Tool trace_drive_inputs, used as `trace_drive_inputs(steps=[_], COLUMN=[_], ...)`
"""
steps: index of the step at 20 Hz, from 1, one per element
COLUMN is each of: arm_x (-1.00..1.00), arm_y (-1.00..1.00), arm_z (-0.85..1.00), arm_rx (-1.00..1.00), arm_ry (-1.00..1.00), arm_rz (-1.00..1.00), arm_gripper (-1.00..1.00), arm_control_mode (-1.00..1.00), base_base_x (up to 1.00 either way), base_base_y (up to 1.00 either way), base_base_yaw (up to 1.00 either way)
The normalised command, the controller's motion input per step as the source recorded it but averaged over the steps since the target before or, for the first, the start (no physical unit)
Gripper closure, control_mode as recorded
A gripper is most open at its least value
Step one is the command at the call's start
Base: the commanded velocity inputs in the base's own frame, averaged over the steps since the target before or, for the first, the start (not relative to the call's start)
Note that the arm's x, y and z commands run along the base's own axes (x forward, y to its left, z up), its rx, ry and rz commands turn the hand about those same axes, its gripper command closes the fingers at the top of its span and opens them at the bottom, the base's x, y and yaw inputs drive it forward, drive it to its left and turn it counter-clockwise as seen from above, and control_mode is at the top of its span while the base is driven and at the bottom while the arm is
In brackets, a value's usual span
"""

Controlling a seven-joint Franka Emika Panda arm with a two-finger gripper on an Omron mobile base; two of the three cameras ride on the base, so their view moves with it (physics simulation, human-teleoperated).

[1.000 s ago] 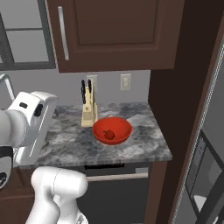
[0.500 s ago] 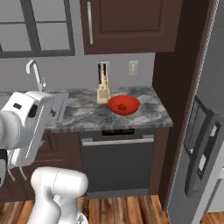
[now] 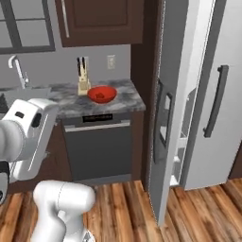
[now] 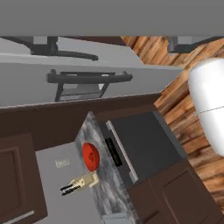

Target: Take the peach, bell pepper, and peach from the freezer and place them in the bowl on the counter.

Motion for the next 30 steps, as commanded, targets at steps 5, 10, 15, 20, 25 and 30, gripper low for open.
trace_drive_inputs(steps=[5, 10, 15, 20, 25, 30], arm_x=[0.00, 0.00, 0.00, 0.00, 0.00, 0.00], arm_y=[0.00, 0.00, 0.00, 0.00, 0.00, 0.00], arm_z=[0.00, 0.00, 0.00, 0.00, 0.00, 0.00], arm_rx=[0.00, 0.00, 0.00, 0.00, 0.00, 0.00], arm_ry=[0.00, 0.00, 0.00, 0.00, 0.00, 0.00], arm_rz=[0.00, 0.00, 0.00, 0.00, 0.00, 0.00], arm_gripper=[-1.00, -1.00, -1.00, -1.00, -1.00, -1.00], arm_control_mode=[1.00, 1.00, 1.00, 1.00, 1.00, 1.00], base_base_x=[0.00, 0.20, 0.56, 0.97, 0.81, 0.49], base_base_y=[-1.00, -1.00, -0.96, -0.69, -0.80, -0.85], base_base_yaw=[-0.17, -0.02, 0.07, 0.40, 0.61, 0.46])
